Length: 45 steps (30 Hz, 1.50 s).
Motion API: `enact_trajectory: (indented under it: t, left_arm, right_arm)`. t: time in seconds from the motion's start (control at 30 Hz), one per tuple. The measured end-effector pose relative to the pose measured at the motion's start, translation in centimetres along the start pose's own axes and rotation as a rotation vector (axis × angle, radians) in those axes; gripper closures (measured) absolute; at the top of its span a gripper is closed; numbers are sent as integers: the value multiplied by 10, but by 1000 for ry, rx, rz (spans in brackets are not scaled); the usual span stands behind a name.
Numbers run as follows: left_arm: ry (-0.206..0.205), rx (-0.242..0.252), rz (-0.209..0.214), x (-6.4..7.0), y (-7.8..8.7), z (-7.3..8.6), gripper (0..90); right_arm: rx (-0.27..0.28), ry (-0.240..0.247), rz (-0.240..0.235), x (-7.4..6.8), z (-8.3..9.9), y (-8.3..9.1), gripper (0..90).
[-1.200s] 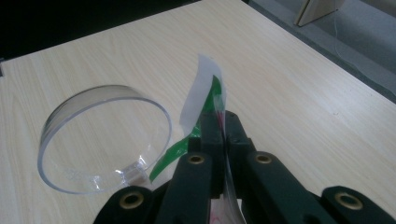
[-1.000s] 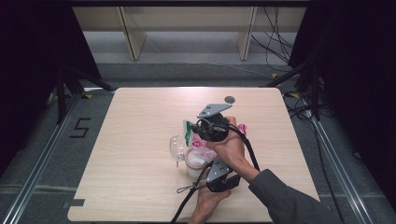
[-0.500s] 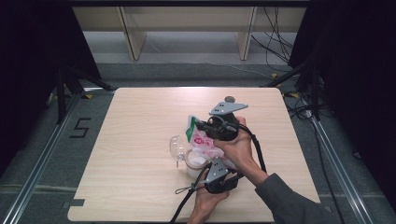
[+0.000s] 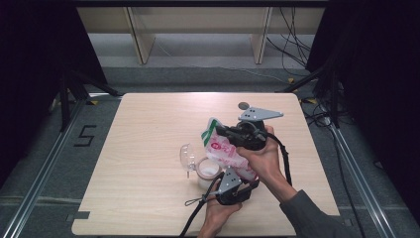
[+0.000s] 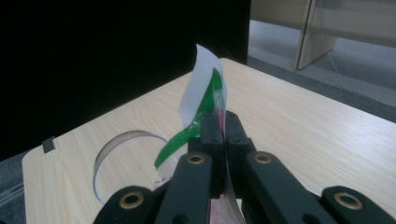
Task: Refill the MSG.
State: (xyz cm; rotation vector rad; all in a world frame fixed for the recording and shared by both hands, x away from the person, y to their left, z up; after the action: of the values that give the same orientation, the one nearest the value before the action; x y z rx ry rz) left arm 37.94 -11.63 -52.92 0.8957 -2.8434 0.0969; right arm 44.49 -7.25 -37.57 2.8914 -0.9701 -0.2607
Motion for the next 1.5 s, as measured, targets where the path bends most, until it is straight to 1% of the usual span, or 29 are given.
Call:
enact_trajectory:
  t: [0.07, 0.1, 0.13, 0.17, 0.2, 0.23, 0.27, 0.47, 0.53, 0.57, 0.63, 0.7, 0.73, 0.77, 0.8, 0.87, 0.9, 1.0, 1.1, 1.13, 1.17, 1.2, 1.27, 1.33, 1.37, 1.4, 1.43, 1.47, 1.5]
  left_arm:
    - [10, 0, -3, -1, -1, 1, 738]
    - [6, -3, -3, -1, -2, 1, 738]
    - [-11, -5, -5, -2, -1, 1, 737]
    - [-11, -2, -11, -3, -2, 1, 736]
    - [7, -12, -11, -1, -1, 2, 735]
    - [3, -14, -16, -2, -1, 2, 731]
    - [23, -13, -14, 0, -1, 2, 727]
    - [17, -22, -27, -1, 0, 3, 727]
    - [17, -23, -29, -1, 0, 3, 727]
    - [3, -22, -28, -1, 0, 2, 732]
    - [-18, -25, -22, 2, -2, 4, 759]
    - [0, -36, -29, 2, -2, 5, 755]
    - [0, -38, -29, 2, -2, 6, 752]
    - [-1, -39, -22, 1, -2, 7, 750]
    - [2, -43, -34, 1, -2, 7, 748]
    - [6, -52, -35, 0, -1, 9, 745]
    - [8, -50, -35, 0, -2, 9, 744]
    - [18, -47, -32, 0, -1, 9, 736]
    - [16, -50, -41, 0, 0, 8, 724]
    - [21, -39, -31, 0, 0, 7, 717]
    - [14, -45, -42, -1, 1, 7, 713]
    - [14, -45, -42, -1, 1, 7, 712]
    - [24, -36, -36, 0, -1, 8, 711]
    - [19, -56, -44, -1, 1, 10, 704]
    - [25, -51, -32, -1, 0, 11, 703]
    - [26, -59, -49, -1, 0, 12, 703]
    - [24, -61, -45, -1, 0, 13, 702]
    - [27, -67, -39, -1, -1, 14, 701]
    - [29, -77, -49, 0, 0, 15, 700]
  right_arm:
    - [17, 11, 6, 3, -2, 5, 900]
    - [18, -24, 4, 1, -1, 7, 900]
    - [33, -8, -5, 3, -2, 8, 900]
    - [29, -47, 5, 2, -1, 12, 900]
    - [39, -63, 4, 1, -2, 14, 900]
    - [62, -37, -3, 4, -4, 15, 900]
    - [65, -50, -4, 5, -4, 17, 900]
    - [109, -92, 5, 7, -7, 30, 900]
    - [121, -80, 4, 9, -8, 34, 900]
    - [121, -96, 2, 8, -8, 35, 900]
    - [118, -95, 9, 9, -6, 37, 900]
    - [119, -92, 8, 10, -5, 37, 900]
    - [111, -105, 12, 10, -4, 38, 900]
    - [120, -93, 11, 12, -3, 38, 900]
    - [115, -112, 11, 11, -2, 40, 900]
    - [126, -118, 12, 13, -2, 42, 900]
    - [133, -109, 7, 14, -2, 42, 900]
    - [125, -126, 11, 13, -1, 47, 900]
    - [148, -132, 12, 14, -2, 51, 900]
    - [142, -131, 9, 15, -2, 53, 900]
    - [171, -135, 9, 15, -4, 53, 900]
    - [172, -140, 12, 16, -4, 55, 900]
    - [180, -143, 11, 17, -3, 57, 900]
    - [192, -163, 13, 17, -1, 59, 900]
    - [194, -161, 10, 18, 0, 60, 900]
    - [194, -169, 13, 18, 2, 62, 900]
    - [195, -165, 17, 20, 3, 63, 900]
    - [196, -188, 18, 19, 5, 64, 900]
    - [207, -166, 15, 22, 5, 64, 900]
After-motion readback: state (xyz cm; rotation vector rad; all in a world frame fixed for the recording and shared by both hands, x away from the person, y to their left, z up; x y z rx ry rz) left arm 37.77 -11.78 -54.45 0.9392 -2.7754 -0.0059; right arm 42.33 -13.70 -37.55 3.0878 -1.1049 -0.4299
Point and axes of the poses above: each handheld gripper's, and its own axes: y roughly backward along the jaws, z roughly out of its underside, x roughly to its right, the point moved 9 cm from there along -y, roughly forward along the jaws, and after that the axes turned 15 degrees about x, right-handed, at the moved point
